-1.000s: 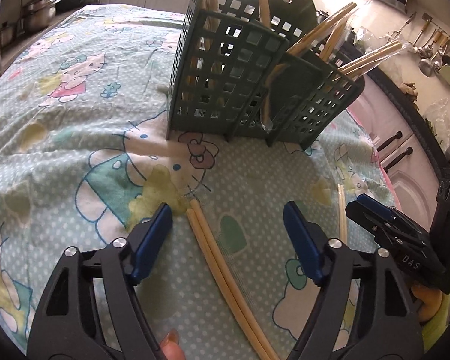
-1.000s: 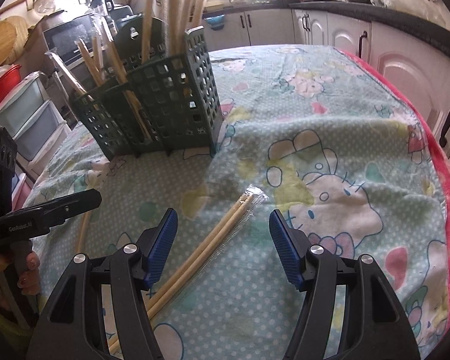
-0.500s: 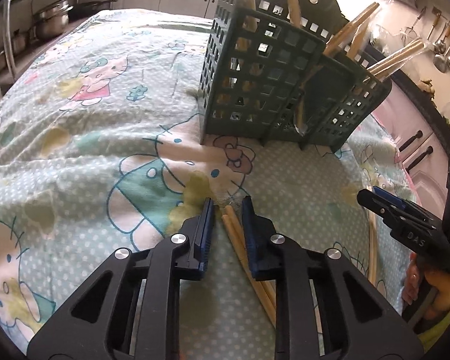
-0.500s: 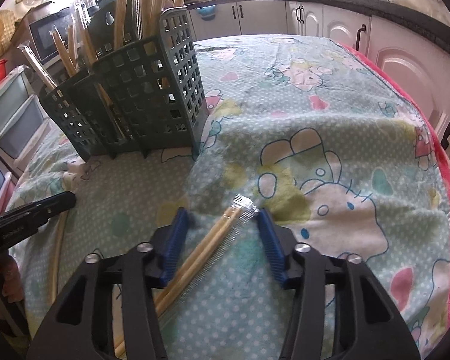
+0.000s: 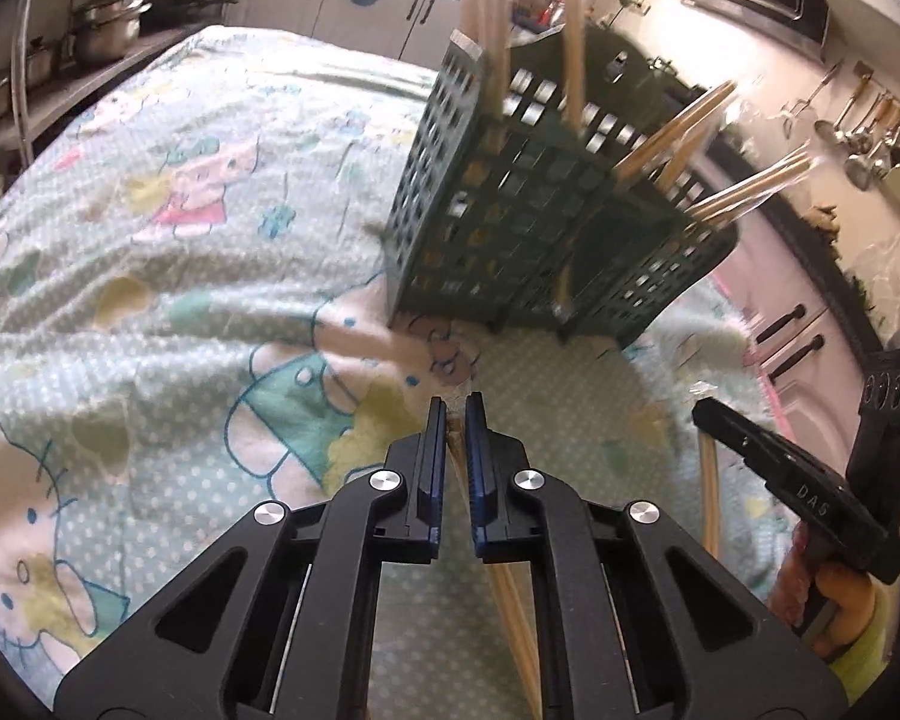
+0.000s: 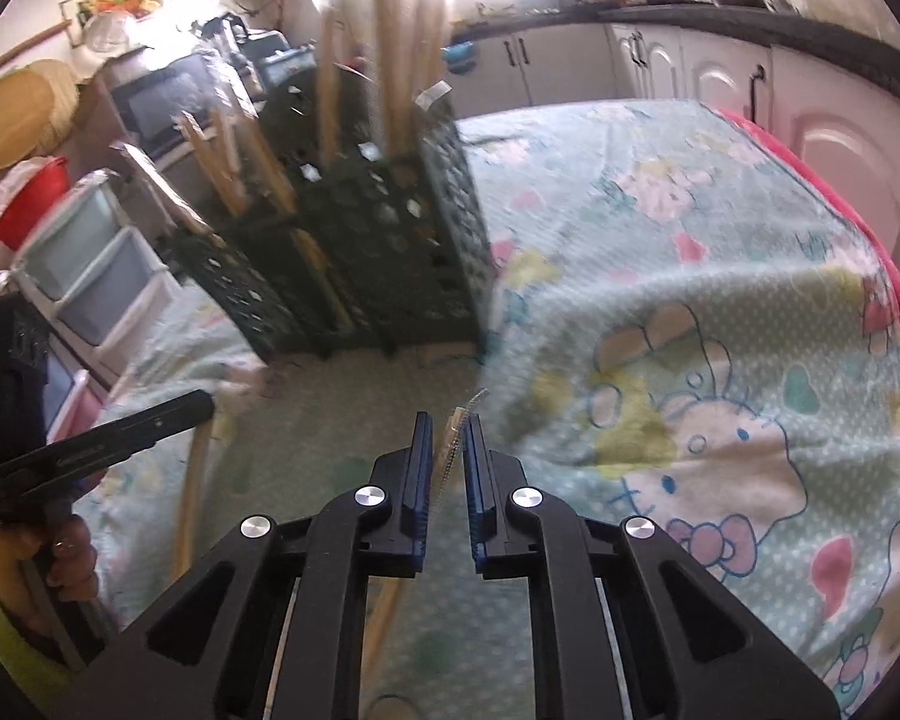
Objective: Organize utensils
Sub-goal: 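Lift the held chopsticks with both tools and carry them over the basket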
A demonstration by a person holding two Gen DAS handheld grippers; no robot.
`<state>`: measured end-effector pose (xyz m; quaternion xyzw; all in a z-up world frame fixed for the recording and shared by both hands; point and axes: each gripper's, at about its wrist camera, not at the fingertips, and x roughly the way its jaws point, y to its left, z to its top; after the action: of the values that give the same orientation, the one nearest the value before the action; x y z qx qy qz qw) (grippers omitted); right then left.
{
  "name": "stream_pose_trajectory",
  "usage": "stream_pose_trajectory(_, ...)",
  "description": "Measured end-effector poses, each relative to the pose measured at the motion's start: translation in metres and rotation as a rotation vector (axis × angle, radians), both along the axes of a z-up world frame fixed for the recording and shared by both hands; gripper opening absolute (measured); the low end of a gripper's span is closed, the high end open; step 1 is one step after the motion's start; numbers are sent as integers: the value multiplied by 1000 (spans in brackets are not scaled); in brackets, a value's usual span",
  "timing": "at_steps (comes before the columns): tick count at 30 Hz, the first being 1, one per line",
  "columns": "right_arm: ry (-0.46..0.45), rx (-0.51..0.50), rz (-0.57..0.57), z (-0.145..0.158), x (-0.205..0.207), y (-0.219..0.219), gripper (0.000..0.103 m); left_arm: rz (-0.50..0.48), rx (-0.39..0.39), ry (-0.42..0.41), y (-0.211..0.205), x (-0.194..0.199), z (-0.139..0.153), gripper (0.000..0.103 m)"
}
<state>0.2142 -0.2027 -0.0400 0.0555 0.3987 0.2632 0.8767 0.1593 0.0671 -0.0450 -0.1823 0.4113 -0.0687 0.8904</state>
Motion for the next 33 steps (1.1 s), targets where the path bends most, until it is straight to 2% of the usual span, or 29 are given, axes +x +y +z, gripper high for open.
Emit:
stream_pose_trajectory(6,-65,55,46,35,-12,7,7,-9,-7,-87,-4,-4,36,3)
stream_pose_trajectory(17,-253,95,102,109,-35,15,5,-50,5,-236,-21,-7,96,3)
stream_pose_trajectory(33,-405,140,88,168,-41,14,5,-93,63,-392,-41,2,163,3)
